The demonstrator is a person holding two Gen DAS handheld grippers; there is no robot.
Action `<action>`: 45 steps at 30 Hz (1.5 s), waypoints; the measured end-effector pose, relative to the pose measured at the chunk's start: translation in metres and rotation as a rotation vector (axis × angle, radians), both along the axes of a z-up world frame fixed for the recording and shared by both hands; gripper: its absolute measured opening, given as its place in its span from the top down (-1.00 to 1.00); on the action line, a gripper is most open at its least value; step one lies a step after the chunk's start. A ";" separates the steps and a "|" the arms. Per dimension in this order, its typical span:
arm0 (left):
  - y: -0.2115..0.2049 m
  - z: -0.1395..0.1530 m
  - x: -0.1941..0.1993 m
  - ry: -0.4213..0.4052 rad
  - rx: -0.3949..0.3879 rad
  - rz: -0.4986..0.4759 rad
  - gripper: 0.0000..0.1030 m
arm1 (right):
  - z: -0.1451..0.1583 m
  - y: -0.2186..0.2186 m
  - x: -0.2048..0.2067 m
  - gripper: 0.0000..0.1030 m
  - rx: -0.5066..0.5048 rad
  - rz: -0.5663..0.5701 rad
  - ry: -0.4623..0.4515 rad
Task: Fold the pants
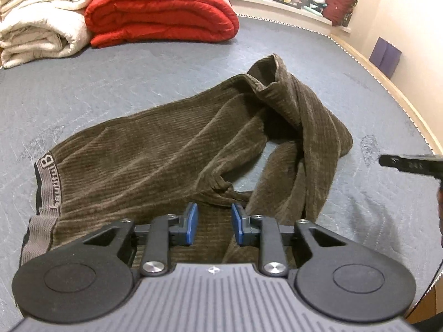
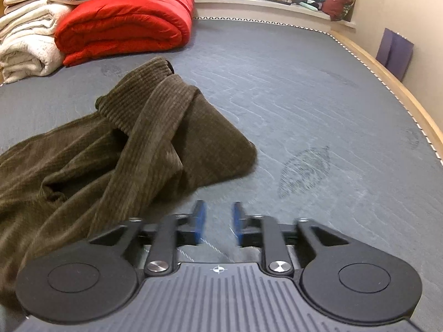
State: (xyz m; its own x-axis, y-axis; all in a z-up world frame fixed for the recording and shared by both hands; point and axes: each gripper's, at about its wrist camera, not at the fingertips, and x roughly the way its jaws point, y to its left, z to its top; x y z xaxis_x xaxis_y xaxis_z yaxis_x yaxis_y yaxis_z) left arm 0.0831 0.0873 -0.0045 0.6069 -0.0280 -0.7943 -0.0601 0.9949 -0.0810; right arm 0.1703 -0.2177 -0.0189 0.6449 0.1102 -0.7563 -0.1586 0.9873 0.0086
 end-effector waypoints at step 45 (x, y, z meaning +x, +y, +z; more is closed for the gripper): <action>0.033 0.018 -0.010 0.024 -0.054 0.008 0.14 | -0.001 -0.111 -0.099 0.31 0.105 0.270 0.178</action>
